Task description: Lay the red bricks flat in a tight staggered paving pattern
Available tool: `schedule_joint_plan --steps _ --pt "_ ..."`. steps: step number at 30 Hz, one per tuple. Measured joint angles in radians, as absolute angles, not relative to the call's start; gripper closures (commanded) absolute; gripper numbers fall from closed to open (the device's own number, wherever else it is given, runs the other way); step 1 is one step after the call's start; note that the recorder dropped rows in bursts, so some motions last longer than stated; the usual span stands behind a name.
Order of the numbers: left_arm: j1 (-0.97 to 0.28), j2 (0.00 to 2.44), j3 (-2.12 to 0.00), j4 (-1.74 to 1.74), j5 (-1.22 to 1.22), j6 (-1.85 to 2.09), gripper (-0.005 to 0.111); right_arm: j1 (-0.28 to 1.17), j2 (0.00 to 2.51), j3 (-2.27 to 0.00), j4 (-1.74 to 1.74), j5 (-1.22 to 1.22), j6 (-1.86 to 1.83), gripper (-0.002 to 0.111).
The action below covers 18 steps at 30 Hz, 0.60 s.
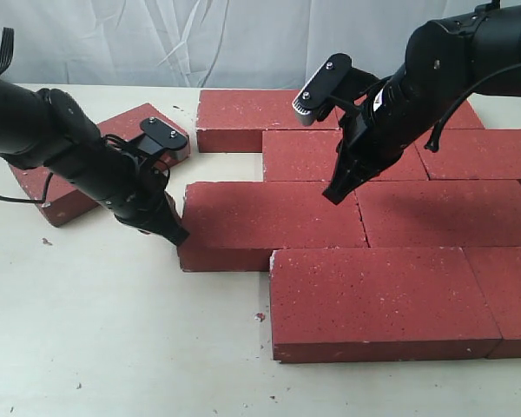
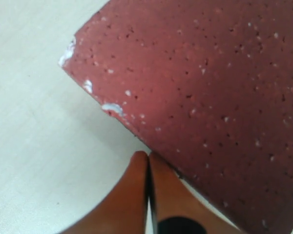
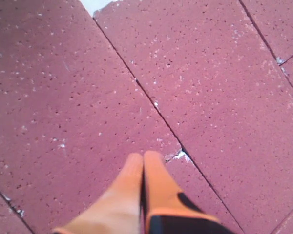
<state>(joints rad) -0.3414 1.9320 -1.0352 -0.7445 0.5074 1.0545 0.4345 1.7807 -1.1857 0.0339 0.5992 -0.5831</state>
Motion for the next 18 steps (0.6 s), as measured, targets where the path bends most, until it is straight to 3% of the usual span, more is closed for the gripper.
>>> schedule_joint_plan --steps 18 --pt "-0.330 1.932 -1.039 -0.677 0.474 1.055 0.107 0.434 1.781 -1.186 0.034 0.597 -0.583 0.109"
